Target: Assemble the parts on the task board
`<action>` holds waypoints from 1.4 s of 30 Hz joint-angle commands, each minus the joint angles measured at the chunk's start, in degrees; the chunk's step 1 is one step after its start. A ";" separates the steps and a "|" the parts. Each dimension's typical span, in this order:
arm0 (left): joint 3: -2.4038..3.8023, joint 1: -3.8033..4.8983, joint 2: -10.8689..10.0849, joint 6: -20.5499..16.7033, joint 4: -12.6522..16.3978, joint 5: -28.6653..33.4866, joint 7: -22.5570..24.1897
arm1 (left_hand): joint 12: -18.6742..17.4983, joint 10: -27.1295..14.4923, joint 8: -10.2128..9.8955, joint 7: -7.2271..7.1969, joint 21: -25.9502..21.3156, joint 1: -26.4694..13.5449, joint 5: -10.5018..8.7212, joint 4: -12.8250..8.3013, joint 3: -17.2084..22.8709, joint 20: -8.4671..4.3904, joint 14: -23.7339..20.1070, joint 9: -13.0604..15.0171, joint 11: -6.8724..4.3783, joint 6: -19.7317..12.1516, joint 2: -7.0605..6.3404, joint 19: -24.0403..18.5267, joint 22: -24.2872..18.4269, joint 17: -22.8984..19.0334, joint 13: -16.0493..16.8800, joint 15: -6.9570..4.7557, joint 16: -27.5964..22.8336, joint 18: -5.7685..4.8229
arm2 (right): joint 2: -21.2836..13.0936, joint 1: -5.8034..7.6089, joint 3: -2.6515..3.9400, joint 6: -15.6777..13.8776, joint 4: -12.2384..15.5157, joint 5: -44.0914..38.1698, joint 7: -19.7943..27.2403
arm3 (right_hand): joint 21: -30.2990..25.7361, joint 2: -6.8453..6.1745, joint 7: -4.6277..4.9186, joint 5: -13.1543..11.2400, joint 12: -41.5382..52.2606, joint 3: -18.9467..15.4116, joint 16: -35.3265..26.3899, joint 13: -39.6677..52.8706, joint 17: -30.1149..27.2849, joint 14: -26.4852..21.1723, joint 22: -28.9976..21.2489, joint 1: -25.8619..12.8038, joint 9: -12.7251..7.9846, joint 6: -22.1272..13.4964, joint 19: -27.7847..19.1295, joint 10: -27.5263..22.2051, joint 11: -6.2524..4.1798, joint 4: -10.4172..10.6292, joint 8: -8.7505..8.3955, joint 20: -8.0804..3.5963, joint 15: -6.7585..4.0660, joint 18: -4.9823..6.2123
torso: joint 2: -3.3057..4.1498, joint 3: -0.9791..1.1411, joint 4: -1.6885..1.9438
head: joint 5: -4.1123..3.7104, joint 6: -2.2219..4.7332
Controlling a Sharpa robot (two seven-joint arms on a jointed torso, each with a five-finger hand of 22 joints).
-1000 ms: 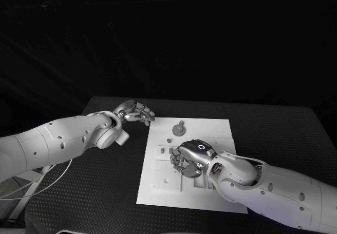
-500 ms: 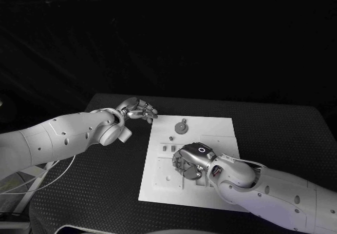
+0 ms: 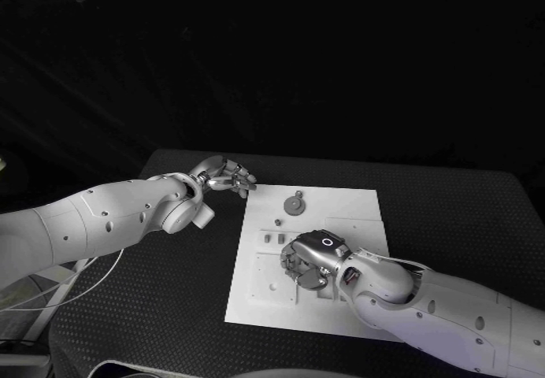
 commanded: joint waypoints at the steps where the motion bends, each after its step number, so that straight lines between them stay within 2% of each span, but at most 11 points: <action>1: 0.05 0.06 0.07 0.07 0.09 0.39 0.70 | 0.29 -0.44 0.30 -0.02 0.28 -0.31 -0.12 0.08 -0.33 0.08 0.50 -0.06 -0.08 -0.53 -0.21 0.13 -0.11 0.08 -0.08 0.00 -0.35 0.21 | 0.05 -0.05 0.01 0.21 0.02 -1.26 0.10 | 0.25 0.72 0.02 0.39 0.23 0.22 0.20 0.03 -0.08 0.09 1.09 0.10 0.10 0.37 -0.09 0.40 -0.18 0.04 0.28 -0.26 -0.42 3.64 | 0.00 0.04 -0.02 | 0.08 -0.02; 42: 0.05 0.06 0.11 0.31 0.00 0.39 0.55 | 0.42 -0.57 0.34 -0.01 0.27 -0.36 -0.12 0.10 -0.40 0.09 0.50 -0.07 -0.06 -0.60 -0.19 0.10 -0.27 0.24 -0.15 0.02 -0.56 0.19 | 0.16 -0.05 0.04 0.75 -0.25 -2.62 -1.21 | 0.30 0.67 0.01 0.39 0.13 0.27 0.26 0.16 -0.11 0.10 1.10 0.09 0.28 0.37 -0.08 0.45 -0.19 0.04 0.27 -0.29 -0.44 3.64 | 0.01 0.04 -0.08 | 0.13 -0.24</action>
